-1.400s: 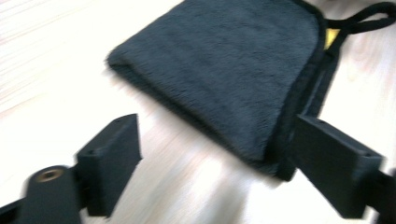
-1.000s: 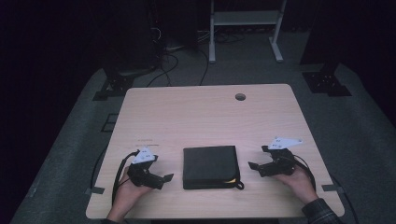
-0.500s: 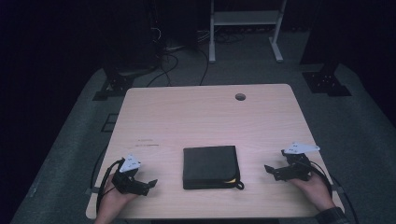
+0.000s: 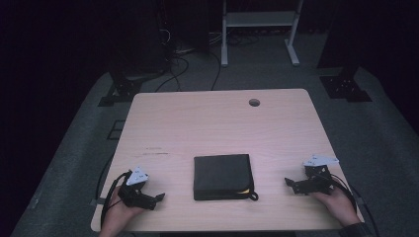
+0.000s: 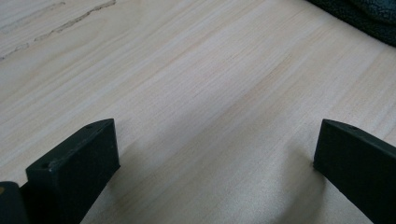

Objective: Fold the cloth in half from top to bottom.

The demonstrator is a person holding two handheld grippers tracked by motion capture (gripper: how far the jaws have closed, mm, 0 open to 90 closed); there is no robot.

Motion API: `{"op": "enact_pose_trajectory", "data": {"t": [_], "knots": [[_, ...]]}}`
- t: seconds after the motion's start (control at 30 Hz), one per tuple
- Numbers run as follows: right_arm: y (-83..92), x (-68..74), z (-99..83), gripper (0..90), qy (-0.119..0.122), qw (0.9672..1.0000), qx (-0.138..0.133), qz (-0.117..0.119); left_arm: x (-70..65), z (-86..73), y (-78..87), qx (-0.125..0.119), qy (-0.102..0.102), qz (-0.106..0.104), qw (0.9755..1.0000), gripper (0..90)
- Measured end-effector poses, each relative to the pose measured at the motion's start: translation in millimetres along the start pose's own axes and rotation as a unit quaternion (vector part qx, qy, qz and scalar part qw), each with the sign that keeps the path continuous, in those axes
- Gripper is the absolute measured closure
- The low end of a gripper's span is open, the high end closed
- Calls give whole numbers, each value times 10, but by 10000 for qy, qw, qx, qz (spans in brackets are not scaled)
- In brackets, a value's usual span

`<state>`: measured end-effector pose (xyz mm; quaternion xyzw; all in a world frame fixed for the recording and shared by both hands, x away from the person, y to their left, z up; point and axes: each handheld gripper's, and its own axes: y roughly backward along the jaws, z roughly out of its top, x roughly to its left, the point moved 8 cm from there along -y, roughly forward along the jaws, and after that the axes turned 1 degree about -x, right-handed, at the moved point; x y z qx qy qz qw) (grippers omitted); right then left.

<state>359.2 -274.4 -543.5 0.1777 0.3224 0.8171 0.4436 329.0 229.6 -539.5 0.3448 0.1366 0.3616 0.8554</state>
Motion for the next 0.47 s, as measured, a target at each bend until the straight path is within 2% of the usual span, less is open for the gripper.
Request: {"op": "enact_pose_trajectory", "data": {"t": [0.47], "knots": [[16,-10,-19,16,-17,10000,7,14,3,3,-3,0,-17,-17,10000,0]]}}
